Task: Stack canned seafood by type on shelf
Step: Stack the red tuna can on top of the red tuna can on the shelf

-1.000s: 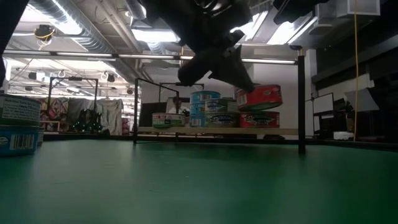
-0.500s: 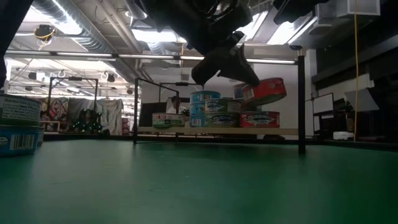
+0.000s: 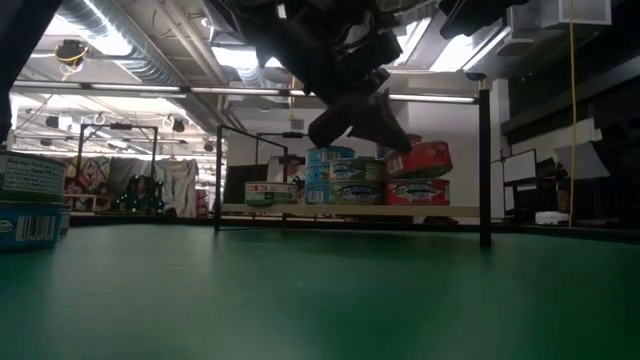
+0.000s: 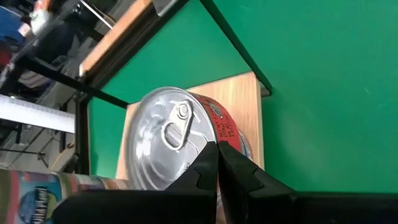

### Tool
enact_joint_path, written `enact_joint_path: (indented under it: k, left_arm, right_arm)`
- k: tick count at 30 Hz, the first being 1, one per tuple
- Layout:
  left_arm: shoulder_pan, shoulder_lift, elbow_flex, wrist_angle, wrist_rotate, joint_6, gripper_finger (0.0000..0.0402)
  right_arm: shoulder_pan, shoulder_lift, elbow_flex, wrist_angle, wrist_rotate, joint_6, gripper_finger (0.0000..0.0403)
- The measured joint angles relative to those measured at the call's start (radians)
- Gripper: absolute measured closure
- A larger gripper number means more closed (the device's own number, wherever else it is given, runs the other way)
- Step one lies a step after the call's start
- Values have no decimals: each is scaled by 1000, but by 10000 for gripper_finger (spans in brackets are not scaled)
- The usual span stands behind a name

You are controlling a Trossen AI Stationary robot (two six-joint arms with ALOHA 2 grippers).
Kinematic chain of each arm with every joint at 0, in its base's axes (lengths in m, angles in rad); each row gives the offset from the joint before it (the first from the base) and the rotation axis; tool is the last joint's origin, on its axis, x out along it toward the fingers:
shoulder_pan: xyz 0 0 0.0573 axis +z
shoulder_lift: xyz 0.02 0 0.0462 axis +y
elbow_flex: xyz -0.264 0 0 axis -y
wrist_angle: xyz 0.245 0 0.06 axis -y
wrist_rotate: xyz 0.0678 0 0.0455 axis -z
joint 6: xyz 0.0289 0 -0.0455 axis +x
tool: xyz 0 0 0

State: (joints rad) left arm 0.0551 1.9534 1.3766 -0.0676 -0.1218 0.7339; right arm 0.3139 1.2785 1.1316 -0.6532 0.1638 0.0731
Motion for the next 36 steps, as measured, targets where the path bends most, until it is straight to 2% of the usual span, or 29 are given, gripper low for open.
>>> enact_joint_path:
  k: [9,17,20,23,28,32,36]
  left_arm:
    - [-1,10,0,6,4,40,375]
    - [-1,10,0,7,-2,-3,309]
    - [-10,5,0,-1,-39,-11,284]
    - [-37,-18,0,-9,-128,-30,268]
    - [-99,-96,0,-91,-294,-219,257]
    - [-133,-196,0,-280,-306,-394,259]
    - [-150,-312,0,-544,-299,-609,262]
  right_arm:
    - [0,0,0,-1,0,0,324]
    - [0,0,0,-1,0,0,324]
    - [0,0,0,-1,0,0,324]
    - [0,0,0,-2,0,0,324]
    - [0,0,0,0,0,0,324]
    - [0,0,0,-1,0,0,324]
    - [0,0,0,0,0,0,324]
